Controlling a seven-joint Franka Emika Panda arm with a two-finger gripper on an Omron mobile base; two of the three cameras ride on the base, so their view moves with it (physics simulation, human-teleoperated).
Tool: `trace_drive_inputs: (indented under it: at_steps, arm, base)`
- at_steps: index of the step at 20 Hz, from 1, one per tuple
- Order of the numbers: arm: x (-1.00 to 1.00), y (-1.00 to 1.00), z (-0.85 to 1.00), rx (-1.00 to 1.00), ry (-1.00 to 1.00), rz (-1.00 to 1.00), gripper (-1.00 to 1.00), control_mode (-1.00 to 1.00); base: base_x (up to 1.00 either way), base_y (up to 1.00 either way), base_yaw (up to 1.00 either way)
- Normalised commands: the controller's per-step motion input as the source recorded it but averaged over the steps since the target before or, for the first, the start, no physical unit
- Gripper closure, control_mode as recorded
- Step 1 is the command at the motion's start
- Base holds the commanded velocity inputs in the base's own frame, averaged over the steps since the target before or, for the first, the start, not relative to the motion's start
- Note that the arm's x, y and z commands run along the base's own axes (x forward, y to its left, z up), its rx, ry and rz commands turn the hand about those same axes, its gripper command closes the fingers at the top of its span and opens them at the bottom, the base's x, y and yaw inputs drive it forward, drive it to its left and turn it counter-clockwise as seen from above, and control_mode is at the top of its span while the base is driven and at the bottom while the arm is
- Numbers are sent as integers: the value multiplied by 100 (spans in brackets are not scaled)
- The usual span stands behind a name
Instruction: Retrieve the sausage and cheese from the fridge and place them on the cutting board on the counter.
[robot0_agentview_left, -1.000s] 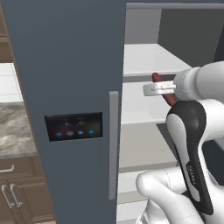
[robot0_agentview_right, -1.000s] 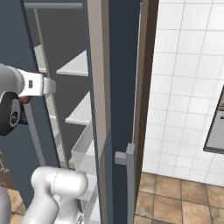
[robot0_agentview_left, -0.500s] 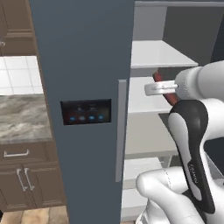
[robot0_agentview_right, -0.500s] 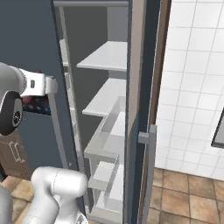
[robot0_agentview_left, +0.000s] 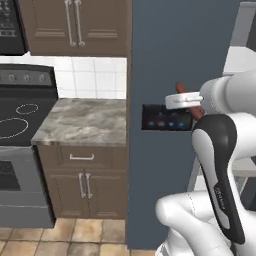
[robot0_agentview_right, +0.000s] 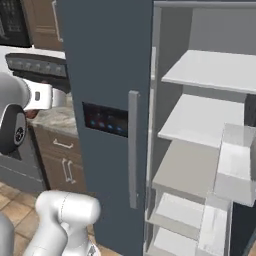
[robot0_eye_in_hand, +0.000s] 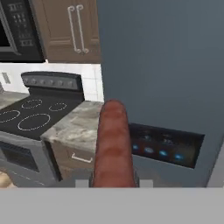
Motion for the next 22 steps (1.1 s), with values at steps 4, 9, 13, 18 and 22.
trace_drive_inputs:
  at_steps: [4,9,13,18,22]
  arm:
    - [0,0,0,0,0,0,100,100]
    - [0,0,0,0,0,0,100,100]
    - [0,0,0,0,0,0,100,100]
    - [0,0,0,0,0,0,100,100]
    - [0,0,0,0,0,0,100,100]
  base:
    - [0,82,49]
    - [0,59,69]
    - [0,31,94]
    - [0,20,98]
    - [0,8,100]
